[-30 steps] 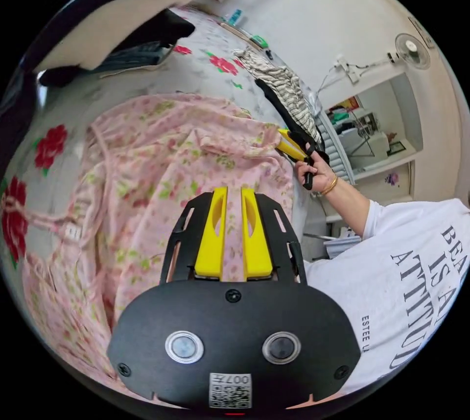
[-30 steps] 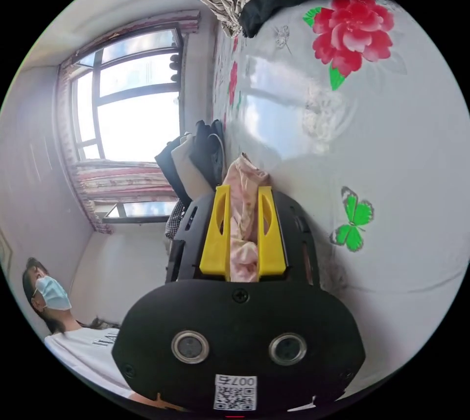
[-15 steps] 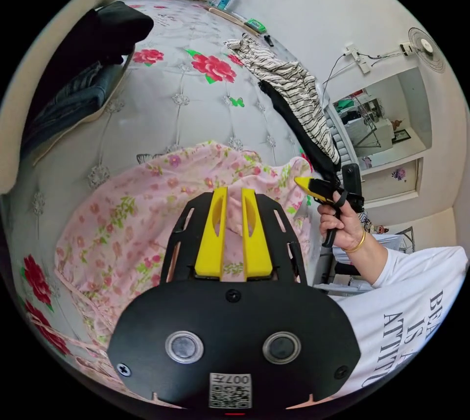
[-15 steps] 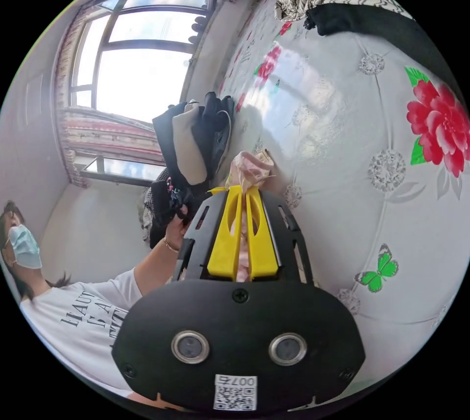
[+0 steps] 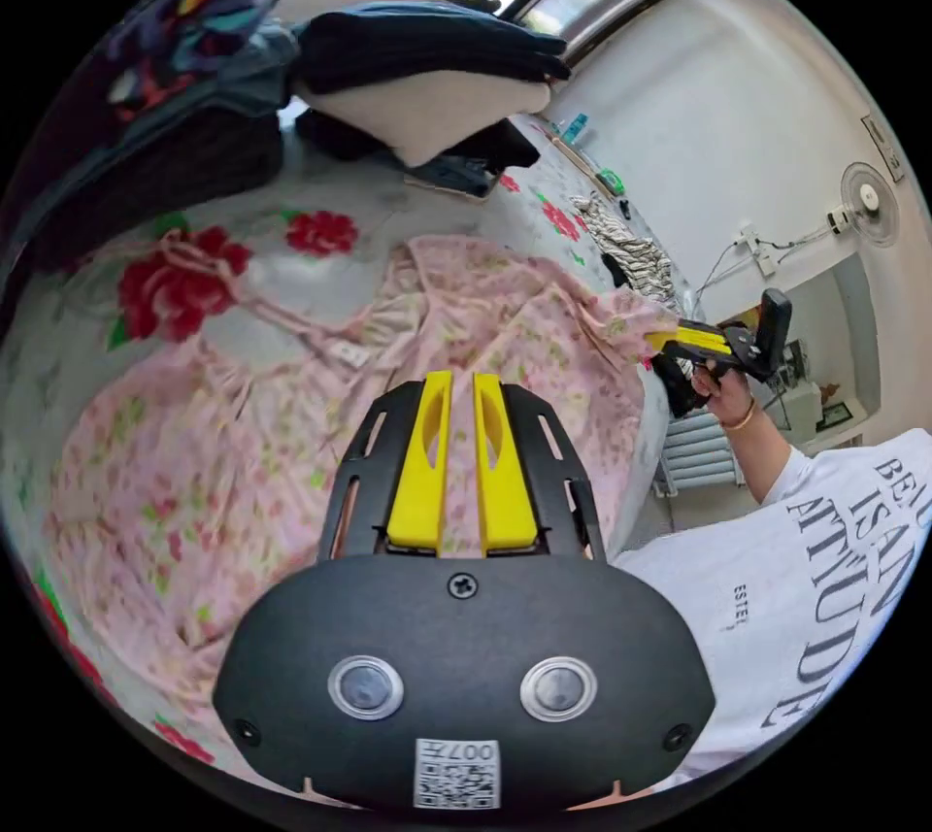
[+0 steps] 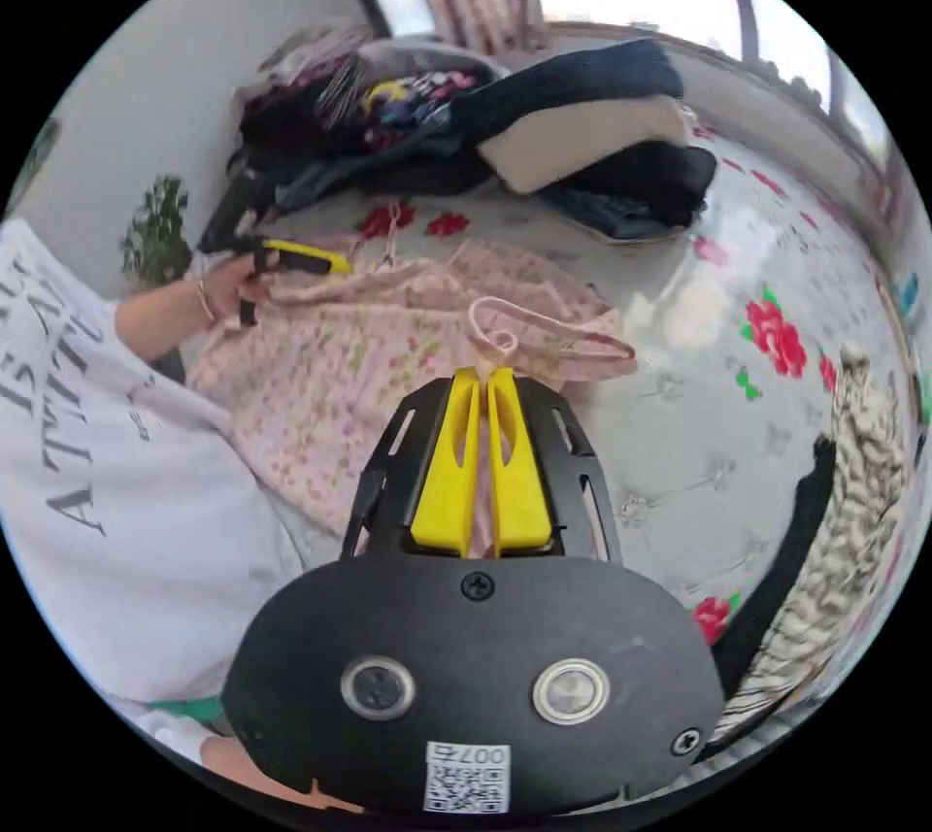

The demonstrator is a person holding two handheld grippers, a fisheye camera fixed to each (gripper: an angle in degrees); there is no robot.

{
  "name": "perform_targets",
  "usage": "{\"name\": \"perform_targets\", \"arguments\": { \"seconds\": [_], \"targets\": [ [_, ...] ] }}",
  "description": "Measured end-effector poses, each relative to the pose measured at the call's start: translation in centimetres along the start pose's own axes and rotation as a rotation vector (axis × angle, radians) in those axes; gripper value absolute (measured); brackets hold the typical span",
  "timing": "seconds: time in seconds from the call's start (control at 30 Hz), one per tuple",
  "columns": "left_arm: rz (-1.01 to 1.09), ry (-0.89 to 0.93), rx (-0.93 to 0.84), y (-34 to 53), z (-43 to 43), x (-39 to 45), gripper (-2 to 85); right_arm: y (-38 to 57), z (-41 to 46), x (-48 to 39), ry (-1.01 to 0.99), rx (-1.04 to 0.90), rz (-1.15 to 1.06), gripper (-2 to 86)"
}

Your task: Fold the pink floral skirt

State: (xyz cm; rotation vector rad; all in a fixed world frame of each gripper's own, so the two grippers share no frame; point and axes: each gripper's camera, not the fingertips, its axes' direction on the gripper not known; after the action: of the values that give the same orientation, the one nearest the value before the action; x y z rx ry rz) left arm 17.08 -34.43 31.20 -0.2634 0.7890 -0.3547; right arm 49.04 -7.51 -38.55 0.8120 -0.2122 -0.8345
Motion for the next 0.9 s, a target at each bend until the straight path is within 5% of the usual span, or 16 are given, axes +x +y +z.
{"name": "perform_targets", "arguments": {
  "seconds": [0.07,0.2,0.4,0.57,0.77,0.9],
  "targets": [
    [-0.117,-0.059,0.029,5.8,-3.7,-2.2,4.0,-1.6,6.3,-6.9,0.102,-0.229,-0.254,0.0],
    [-0.278,-0.125,0.097,13.2,-8.3,-4.3,4.0,-1.4,14.6,-13.0,0.210,-0.486,-0.410,0.8],
    [-0.438,-0.198,0.222,21.4,-13.8,-5.0,4.0,-5.0,12.7,-14.6,0.138,-0.340,-0.275,3.1],
    [-0.573,-0.229,0.297,27.1,-16.5,-5.9,4.1,-9.0,12.0,-9.8,0.152,-0.102,0.069,4.7],
    [-0.644,-0.233,0.309,30.0,-16.9,-5.9,4.7,-11.6,21.8,-6.4,0.096,-0.317,0.221,1.7],
    [-0.658,-0.229,0.308,31.0,-17.0,-5.2,5.1,-13.2,19.6,-6.9,-0.070,-0.143,0.198,1.6]
  ]
}}
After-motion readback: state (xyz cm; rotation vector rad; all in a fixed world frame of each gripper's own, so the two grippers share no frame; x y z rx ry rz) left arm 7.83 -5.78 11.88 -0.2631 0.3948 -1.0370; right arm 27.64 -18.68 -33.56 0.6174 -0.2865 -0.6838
